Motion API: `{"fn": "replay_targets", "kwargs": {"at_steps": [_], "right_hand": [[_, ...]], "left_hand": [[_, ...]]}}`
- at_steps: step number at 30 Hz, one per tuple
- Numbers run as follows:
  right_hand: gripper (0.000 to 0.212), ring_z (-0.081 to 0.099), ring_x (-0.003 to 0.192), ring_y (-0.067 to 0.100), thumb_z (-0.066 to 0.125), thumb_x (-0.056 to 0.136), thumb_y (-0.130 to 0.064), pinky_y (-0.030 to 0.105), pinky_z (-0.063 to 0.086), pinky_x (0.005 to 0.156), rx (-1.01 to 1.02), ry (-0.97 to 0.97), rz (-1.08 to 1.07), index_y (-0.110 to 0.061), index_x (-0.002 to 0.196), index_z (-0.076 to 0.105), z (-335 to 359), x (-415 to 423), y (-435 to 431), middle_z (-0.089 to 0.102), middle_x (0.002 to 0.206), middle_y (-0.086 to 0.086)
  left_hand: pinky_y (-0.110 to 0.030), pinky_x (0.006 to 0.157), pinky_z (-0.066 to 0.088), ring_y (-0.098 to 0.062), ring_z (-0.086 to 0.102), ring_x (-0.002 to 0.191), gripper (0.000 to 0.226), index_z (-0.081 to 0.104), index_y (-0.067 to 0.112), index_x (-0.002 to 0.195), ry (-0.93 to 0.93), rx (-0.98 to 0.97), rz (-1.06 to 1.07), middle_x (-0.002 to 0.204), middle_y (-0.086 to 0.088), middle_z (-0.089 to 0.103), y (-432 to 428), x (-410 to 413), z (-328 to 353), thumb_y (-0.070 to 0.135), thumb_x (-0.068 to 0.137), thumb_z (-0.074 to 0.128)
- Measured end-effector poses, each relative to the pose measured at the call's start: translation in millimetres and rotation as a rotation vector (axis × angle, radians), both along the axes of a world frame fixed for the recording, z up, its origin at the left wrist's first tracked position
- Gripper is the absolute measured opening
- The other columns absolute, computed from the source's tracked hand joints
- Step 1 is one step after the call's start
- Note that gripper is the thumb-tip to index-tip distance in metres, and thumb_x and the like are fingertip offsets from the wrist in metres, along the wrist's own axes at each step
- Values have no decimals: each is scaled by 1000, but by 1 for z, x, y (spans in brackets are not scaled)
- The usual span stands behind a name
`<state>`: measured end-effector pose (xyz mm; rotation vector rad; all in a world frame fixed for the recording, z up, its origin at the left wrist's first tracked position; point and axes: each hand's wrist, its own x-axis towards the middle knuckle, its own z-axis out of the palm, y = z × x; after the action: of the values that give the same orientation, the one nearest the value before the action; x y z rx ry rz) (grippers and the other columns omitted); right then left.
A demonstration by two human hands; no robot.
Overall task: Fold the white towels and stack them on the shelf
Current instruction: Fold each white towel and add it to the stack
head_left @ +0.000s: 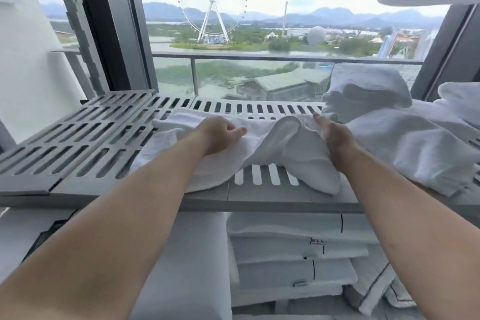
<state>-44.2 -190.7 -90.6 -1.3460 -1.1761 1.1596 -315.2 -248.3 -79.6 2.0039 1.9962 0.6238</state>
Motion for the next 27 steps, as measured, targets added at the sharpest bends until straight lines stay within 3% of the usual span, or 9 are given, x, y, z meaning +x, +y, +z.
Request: {"fn": "replay_targets", "kwargs": {"at_steps": [4, 7, 9, 12, 15, 17, 21, 24, 27], "right_hand": [[44, 60, 96, 20, 63, 96, -33, 35, 52, 87, -25, -70, 24, -4, 130, 61, -4, -5, 14, 66, 117, 10], [27, 58, 90, 18, 68, 94, -34, 36, 50, 91, -3, -70, 55, -12, 110, 66, 0, -3, 26, 62, 100, 5], [25, 59, 89, 22, 71, 91, -32, 38, 50, 88, 25, -46, 65, -11, 103, 66, 6, 3, 37, 63, 96, 8], [30, 56, 84, 23, 69, 93, -31, 33, 47, 71, 140, -118, -13, -3, 104, 67, 11, 11, 56, 58, 90, 11], [37, 57, 84, 25, 64, 95, -40, 30, 41, 74, 245, -414, -99, -5, 102, 69, 3, 10, 68, 62, 87, 9], [33, 60, 88, 28, 61, 95, -41, 28, 39, 76, 277, -504, -56, -9, 99, 68, -5, 7, 75, 64, 88, 9], [33, 60, 81, 29, 64, 90, -38, 31, 38, 70, 370, -558, -93, -11, 71, 58, -8, 8, 92, 63, 74, 6], [47, 46, 69, 27, 67, 88, -39, 30, 32, 67, 446, -504, -144, -16, 56, 40, 3, 13, 102, 48, 58, -3], [28, 58, 83, 32, 68, 88, -41, 32, 37, 73, 487, -548, -201, -19, 76, 54, 6, 14, 111, 67, 85, 11]], "left_hand": [[-44, 78, 50, -19, 55, 76, 69, 64, -2, 91, -134, 26, -227, 92, -22, 68, -2, 31, 12, 65, 96, 49], [-27, 71, 50, -2, 64, 77, 38, 69, 27, 96, -226, -54, -358, 88, 13, 72, -1, 58, 18, 64, 85, 67], [-22, 71, 48, 5, 64, 76, 30, 67, 36, 98, -199, -146, -385, 86, 21, 70, 4, 68, 22, 55, 78, 79], [-19, 71, 51, 3, 68, 79, 15, 73, 37, 87, -169, -429, -451, 86, 19, 74, 9, 69, 30, 43, 77, 84], [-29, 98, 51, -10, 68, 110, 26, 78, 33, 101, -272, -801, -625, 116, 6, 75, 7, 71, 43, 52, 87, 68], [-33, 96, 54, -14, 70, 110, 37, 77, 27, 104, -383, -697, -556, 119, 2, 75, 15, 71, 46, 56, 89, 60], [-28, 79, 57, -6, 73, 85, 20, 80, 21, 96, -309, -117, -237, 92, 6, 79, 39, 71, 30, 39, 91, 72], [-25, 72, 56, -6, 72, 71, 12, 81, 26, 90, -58, -120, -232, 77, 5, 77, 47, 76, 12, 35, 88, 74], [-23, 68, 51, -7, 71, 77, 17, 79, 27, 91, 144, -126, -204, 75, 11, 75, 48, 86, 9, 40, 89, 68]]}}
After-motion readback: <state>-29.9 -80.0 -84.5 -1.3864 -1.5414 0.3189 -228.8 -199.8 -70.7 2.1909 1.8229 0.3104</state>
